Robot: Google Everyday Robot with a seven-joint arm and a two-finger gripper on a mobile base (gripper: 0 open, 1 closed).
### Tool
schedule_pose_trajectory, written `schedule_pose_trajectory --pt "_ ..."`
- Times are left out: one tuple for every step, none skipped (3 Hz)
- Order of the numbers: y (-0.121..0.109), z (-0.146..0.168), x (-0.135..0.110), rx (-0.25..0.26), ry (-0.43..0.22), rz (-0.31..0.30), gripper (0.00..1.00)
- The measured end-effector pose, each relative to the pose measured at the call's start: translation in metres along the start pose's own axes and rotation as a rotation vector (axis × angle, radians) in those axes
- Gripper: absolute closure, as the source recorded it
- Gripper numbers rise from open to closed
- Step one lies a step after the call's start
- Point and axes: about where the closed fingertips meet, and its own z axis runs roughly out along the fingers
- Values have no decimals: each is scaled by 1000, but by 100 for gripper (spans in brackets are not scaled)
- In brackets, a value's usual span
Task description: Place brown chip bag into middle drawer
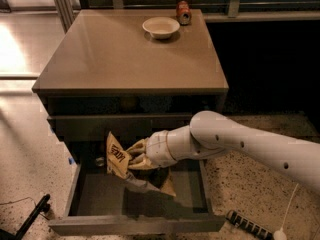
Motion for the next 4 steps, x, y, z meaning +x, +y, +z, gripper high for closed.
schedule_pose_trajectory --pt "-12 25 21 0 -4 25 100" --pt "-10 29 24 -2 -8 31 100" --pt "-1 48 44 -16 -34 63 100" --pt "11 74 72 -19 -65 111 100"
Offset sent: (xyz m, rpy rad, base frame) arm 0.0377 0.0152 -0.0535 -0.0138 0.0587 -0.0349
